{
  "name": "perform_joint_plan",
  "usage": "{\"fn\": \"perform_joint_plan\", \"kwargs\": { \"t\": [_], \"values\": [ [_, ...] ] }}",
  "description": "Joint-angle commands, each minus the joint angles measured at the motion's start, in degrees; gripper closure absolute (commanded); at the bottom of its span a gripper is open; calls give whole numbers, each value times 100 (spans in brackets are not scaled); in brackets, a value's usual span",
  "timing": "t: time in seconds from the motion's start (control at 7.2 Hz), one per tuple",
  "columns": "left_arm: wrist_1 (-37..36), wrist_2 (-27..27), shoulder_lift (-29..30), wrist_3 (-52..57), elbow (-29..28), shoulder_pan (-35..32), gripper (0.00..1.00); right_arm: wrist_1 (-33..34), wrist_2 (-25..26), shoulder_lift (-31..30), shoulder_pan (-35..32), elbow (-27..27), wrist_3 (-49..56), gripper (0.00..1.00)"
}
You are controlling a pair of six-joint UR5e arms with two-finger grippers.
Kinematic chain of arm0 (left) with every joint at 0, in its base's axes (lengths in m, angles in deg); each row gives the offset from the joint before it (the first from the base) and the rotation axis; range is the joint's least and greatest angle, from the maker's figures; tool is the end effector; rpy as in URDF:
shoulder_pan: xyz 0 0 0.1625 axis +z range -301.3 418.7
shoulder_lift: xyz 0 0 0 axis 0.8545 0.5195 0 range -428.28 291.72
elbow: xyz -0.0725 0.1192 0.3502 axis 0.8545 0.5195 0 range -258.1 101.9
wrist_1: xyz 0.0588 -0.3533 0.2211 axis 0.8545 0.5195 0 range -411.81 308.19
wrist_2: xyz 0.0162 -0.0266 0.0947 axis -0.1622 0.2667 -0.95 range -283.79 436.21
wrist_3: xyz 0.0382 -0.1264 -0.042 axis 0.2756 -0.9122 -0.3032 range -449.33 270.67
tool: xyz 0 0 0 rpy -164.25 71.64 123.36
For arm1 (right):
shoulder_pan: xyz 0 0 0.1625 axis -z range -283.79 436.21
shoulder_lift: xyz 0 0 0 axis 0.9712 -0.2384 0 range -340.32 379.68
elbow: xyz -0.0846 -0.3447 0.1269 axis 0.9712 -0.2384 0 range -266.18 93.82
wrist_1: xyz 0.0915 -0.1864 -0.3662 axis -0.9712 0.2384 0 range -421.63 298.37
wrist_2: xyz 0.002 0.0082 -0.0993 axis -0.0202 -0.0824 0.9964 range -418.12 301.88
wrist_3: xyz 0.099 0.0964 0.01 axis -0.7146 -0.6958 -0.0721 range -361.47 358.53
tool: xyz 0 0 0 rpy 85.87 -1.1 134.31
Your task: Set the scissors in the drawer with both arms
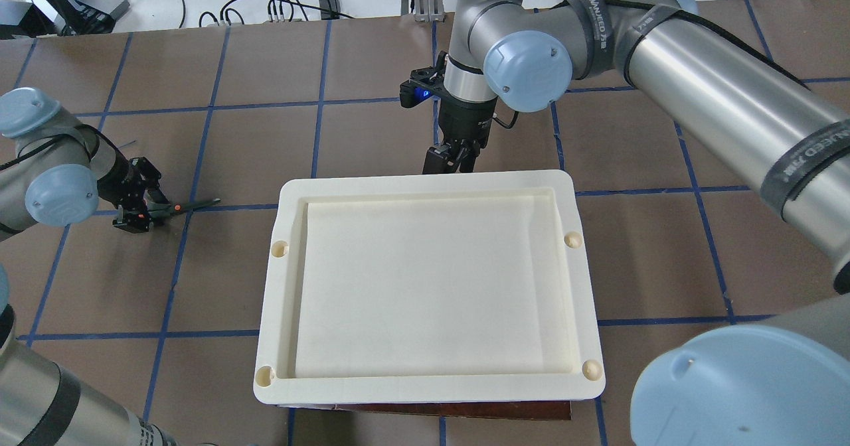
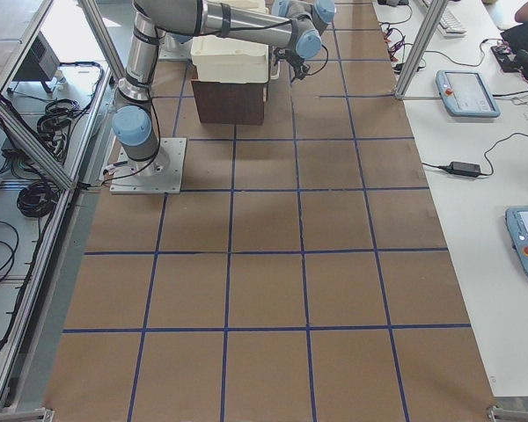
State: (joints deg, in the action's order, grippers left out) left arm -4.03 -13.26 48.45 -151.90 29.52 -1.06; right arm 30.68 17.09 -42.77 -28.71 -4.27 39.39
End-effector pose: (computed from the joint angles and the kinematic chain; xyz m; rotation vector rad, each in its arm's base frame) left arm 0.1605 -0.5426 0.0779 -2.2739 2.1647 0.0602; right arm 0.3191 -0.5427 0.2063 -1.2640 2.5056 0.3305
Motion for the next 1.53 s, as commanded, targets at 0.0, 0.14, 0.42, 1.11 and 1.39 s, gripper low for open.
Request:
{"fn": "perform_joint_plan", "kwargs": {
  "t": [0.0, 0.14, 0.42, 1.11, 1.39],
  "values": [
    [-5, 0, -53, -97, -56, 0, 59, 172, 56, 5, 7, 1, 1, 2],
    [3, 8, -97, -237, -222, -52, 61, 173, 125, 5, 24, -34, -8, 2],
    [82, 0, -220, -440, -285, -114, 64, 260, 204, 5, 77, -52, 1, 1],
    [1267, 8, -852, -1424, -978, -808, 67, 366, 223, 268, 104, -324, -8, 1],
    [1304, 9, -950, -1434, -988, -861, 67, 366, 232, 268, 139, -368, -8, 0]
  ]
}}
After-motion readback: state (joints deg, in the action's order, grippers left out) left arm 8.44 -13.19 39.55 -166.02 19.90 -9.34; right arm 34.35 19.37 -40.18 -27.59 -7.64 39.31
